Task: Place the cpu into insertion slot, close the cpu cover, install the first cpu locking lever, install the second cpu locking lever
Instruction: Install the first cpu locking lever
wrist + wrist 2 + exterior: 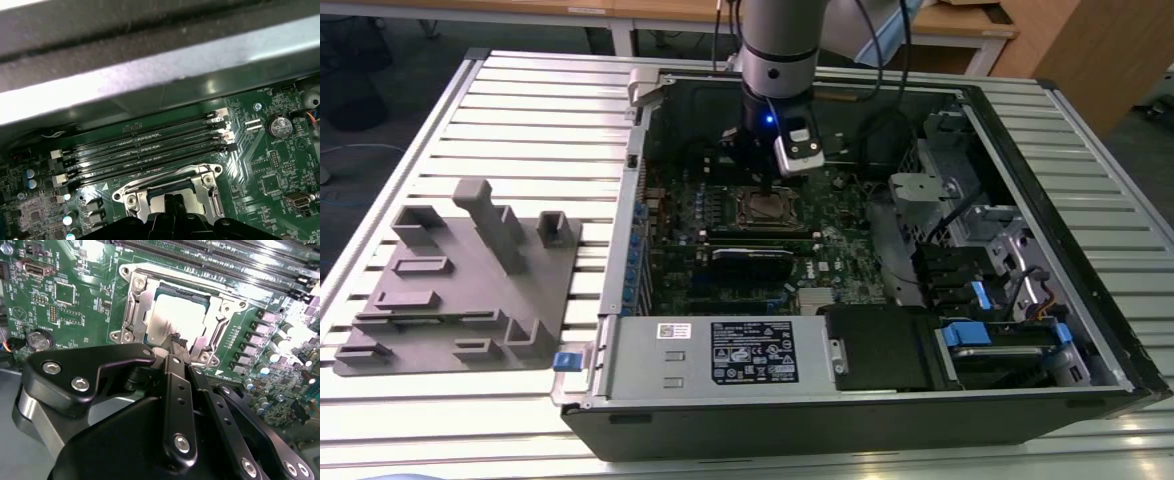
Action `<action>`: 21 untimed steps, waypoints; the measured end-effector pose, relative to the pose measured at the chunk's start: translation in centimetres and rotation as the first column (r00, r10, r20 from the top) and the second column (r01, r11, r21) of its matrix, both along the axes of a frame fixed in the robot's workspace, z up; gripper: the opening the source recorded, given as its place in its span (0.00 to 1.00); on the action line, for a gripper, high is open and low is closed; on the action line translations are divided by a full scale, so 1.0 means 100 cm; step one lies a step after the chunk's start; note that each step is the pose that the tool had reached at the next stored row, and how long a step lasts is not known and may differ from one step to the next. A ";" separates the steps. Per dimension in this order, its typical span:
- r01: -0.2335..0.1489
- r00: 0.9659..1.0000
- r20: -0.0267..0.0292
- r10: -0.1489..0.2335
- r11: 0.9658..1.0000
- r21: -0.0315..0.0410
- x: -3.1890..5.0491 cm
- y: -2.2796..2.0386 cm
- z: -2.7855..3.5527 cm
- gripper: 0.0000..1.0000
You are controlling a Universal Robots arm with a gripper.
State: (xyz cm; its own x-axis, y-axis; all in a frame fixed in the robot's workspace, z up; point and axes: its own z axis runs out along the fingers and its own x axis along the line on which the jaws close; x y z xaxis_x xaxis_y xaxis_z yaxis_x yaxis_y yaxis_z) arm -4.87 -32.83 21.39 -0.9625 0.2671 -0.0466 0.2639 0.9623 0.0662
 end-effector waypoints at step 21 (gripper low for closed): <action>0.000 1.000 0.000 0.000 1.000 0.000 0.0009 -0.0009 0.0128 0.11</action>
State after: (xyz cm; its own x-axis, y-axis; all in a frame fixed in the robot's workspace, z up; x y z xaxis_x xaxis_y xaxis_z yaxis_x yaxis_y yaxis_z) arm -4.77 -32.93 22.67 -0.9625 0.2671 -0.0466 0.2639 0.9623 0.0662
